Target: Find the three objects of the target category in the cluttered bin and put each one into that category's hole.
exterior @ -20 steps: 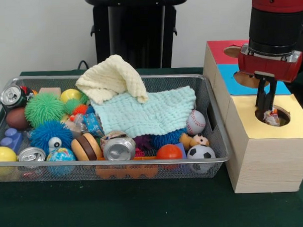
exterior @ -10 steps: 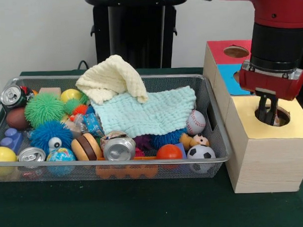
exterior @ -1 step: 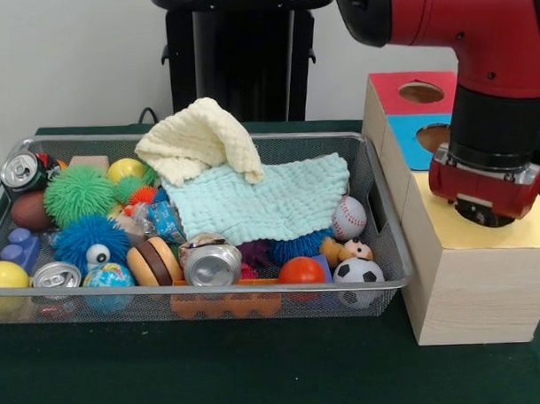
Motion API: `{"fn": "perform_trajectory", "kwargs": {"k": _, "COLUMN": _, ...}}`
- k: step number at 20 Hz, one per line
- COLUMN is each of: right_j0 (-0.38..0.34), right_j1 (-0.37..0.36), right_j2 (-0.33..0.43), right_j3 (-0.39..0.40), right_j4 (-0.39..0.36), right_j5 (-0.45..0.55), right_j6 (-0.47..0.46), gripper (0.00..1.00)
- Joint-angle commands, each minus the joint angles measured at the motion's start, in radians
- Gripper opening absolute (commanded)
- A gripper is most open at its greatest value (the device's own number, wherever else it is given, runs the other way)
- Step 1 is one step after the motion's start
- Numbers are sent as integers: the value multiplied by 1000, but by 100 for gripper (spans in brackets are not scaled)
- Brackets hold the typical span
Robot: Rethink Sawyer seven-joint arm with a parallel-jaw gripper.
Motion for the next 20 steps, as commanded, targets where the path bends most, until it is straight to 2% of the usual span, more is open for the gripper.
{"fn": "perform_trajectory", "kwargs": {"k": 1, "right_j0": -70, "right_j1": 161, "right_j2": 100, "right_j3": -121, "right_j4": 40, "right_j5": 75, "right_j6": 84, "gripper": 0}}
{"fn": "perform_trajectory", "kwargs": {"k": 3, "right_j0": -84, "right_j1": 196, "right_j2": 147, "right_j3": -99, "right_j4": 55, "right_j5": 10, "right_j6": 82, "gripper": 0}}
{"fn": "perform_trajectory", "kwargs": {"k": 6, "right_j0": -82, "right_j1": 257, "right_j2": 179, "right_j3": -89, "right_j4": 60, "right_j5": -75, "right_j6": 100, "gripper": 0}}
{"fn": "perform_trajectory", "kwargs": {"k": 9, "right_j0": -31, "right_j1": 340, "right_j2": 126, "right_j3": -139, "right_j4": 30, "right_j5": -136, "right_j6": 137, "gripper": 0}}
{"fn": "perform_trajectory", "kwargs": {"k": 11, "right_j0": -22, "right_j1": 364, "right_j2": 114, "right_j3": -145, "right_j4": 19, "right_j5": -161, "right_j6": 146, "gripper": 0}}
{"fn": "perform_trajectory", "kwargs": {"k": 14, "right_j0": -8, "right_j1": 379, "right_j2": 83, "right_j3": -151, "right_j4": 11, "right_j5": -143, "right_j6": 164, "gripper": 0}}
{"fn": "perform_trajectory", "kwargs": {"k": 16, "right_j0": -22, "right_j1": 369, "right_j2": 99, "right_j3": -129, "right_j4": 2, "right_j5": -140, "right_j6": 134, "gripper": 0}}
{"fn": "perform_trajectory", "kwargs": {"k": 20, "right_j0": -43, "right_j1": 306, "right_j2": 130, "right_j3": -56, "right_j4": 17, "right_j5": -55, "right_j6": 105, "gripper": 0}}
